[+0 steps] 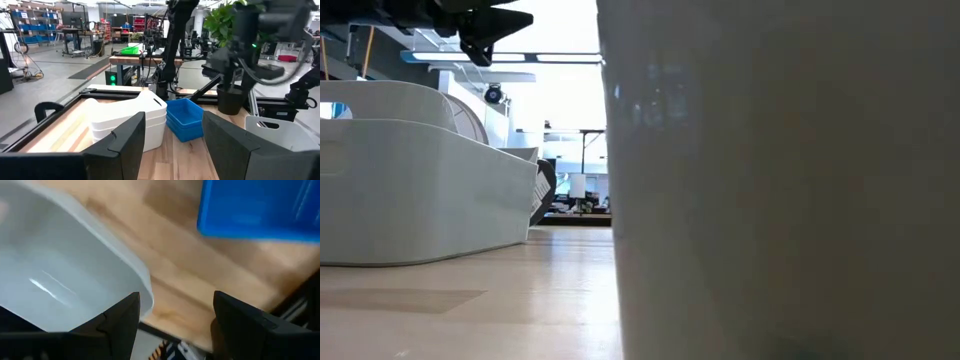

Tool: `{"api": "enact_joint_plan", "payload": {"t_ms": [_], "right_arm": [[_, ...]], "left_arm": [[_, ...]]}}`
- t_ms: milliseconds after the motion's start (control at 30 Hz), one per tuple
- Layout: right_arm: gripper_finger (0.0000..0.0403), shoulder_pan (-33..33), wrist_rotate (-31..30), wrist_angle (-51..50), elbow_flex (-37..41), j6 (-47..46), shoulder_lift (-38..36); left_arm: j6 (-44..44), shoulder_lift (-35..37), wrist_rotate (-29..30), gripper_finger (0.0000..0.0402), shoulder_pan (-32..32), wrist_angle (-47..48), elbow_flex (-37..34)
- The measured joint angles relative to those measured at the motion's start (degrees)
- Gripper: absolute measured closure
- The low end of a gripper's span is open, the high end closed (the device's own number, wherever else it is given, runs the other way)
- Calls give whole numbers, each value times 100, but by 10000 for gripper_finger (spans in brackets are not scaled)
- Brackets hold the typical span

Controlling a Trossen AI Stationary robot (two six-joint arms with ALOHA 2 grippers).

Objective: Stack baskets by color
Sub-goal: Stack the bottom gray bin on top of the gray bin

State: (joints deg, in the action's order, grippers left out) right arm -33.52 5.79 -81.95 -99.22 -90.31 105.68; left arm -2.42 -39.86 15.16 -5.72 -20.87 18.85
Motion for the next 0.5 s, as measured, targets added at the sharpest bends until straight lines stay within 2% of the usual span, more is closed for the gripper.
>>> {"api": "enact_joint_plan", "payload": {"t_ms": [133,367,500], "right_arm": [[162,-384,74,191,0,-655,144],[162,-903,-556,492,2,-1825,183],[162,-1108,-633,571,9,-2254,266]], "left_arm": [[0,0,2,218,0,0,0],[2,0,2,218,-1,4,-1],[71,0,2,218,0,3,-1]]}}
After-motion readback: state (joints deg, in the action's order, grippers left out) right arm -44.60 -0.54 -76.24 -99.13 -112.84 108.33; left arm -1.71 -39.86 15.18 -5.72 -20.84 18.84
